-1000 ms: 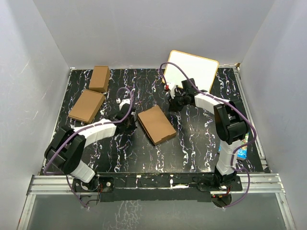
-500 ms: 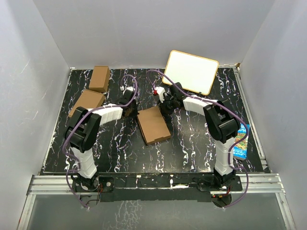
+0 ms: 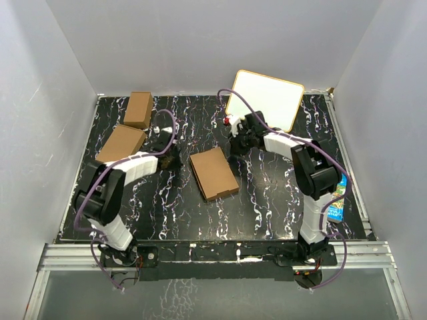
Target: Fold the paper box
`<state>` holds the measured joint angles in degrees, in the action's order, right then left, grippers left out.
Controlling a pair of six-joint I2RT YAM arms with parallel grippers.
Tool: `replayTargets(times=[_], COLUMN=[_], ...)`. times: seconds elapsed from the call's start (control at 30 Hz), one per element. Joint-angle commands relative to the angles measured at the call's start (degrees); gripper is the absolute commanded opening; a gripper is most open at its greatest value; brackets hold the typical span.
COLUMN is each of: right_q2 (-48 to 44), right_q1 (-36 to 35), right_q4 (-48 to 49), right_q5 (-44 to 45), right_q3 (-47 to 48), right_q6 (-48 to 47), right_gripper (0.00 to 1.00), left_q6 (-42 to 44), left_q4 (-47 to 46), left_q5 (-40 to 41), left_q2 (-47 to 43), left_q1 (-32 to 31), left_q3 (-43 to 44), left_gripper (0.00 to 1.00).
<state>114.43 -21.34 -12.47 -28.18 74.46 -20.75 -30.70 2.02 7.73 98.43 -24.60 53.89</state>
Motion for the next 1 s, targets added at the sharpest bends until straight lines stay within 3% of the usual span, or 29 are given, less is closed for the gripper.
replayTargets(times=[0.0, 0.17, 0.4, 0.67, 0.8, 0.97], right_q2=[-6.6, -8.1, -9.8, -12.4, -15.0, -20.4], right_q1=[1.0, 0.3, -3.9, -4.4, -0.8, 4.5], right_q4=[4.2, 3.6, 3.2, 3.9, 3.6, 4.3], right_q5=[-0.2, -0.7, 0.1, -0.9, -2.5, -8.3], right_q3=[-3.3, -6.7, -10.6, -12.0, -12.2, -14.8], right_q6=[0.5, 0.3, 0.3, 0.4, 0.0, 1.2], right_gripper=[0.13, 0.13, 0.13, 0.14, 0.17, 0.3], left_q6=[-1.7, -8.5, -15.0, -13.4, -10.4, -8.4], left_q4=[3.9, 1.3, 1.4, 3.8, 7.2, 8.0], left_q5=[-1.5, -11.1, -9.6, -7.0, -3.1, -0.3], left_q2=[-8.8, -11.4, -5.7, -3.0, -7.8, -14.8], left_q1=[1.3, -0.4, -9.7, -11.7, -11.6, -11.6], left_q3=[-2.5, -7.0, -4.1, 0.5, -0.4, -4.5], left_gripper=[0.11, 0.03, 0.02, 0.04, 0.09, 0.35])
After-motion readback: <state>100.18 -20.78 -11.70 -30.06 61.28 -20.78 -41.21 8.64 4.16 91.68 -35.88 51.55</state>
